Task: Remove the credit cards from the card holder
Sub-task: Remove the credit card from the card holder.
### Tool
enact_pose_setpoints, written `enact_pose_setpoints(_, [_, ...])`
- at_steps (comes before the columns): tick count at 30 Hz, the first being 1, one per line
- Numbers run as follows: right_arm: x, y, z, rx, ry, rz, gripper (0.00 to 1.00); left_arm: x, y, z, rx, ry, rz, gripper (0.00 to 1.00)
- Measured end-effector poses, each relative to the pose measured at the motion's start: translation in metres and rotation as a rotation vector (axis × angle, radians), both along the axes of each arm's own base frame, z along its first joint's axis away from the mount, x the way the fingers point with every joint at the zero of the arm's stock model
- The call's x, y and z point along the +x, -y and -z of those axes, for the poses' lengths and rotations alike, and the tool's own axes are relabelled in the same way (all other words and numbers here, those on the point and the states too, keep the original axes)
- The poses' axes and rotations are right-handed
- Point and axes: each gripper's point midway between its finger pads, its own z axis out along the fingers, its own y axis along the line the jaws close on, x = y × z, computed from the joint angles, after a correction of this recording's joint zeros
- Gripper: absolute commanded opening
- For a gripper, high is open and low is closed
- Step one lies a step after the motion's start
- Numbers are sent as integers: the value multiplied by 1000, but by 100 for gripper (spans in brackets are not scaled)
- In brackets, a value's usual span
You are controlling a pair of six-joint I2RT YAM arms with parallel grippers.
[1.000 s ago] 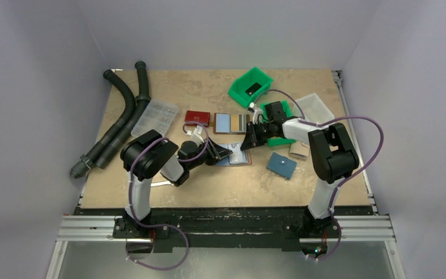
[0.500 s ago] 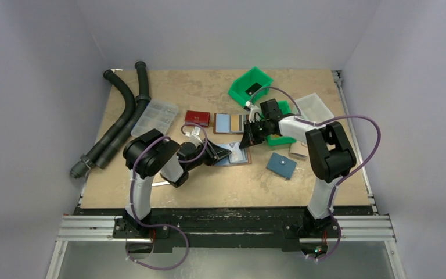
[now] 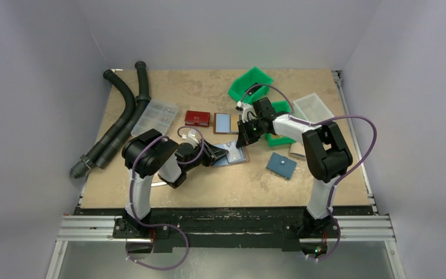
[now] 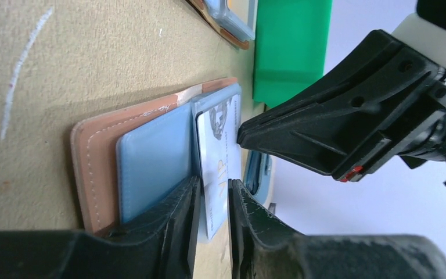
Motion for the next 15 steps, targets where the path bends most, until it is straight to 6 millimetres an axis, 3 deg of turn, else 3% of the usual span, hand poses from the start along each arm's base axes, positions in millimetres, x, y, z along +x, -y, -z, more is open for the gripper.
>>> enact_pose_setpoints(8, [-2, -4, -1, -1, 31, -59, 0, 3, -2, 6, 131, -22, 12, 23])
enact_pose_setpoints(12, [-3, -4, -2, 0, 35, -75, 0, 3, -2, 6, 136, -24, 13, 7])
enact_pose_setpoints(15, [-4, -5, -1, -4, 33, -85, 0, 2, -2, 6, 124, -23, 12, 4])
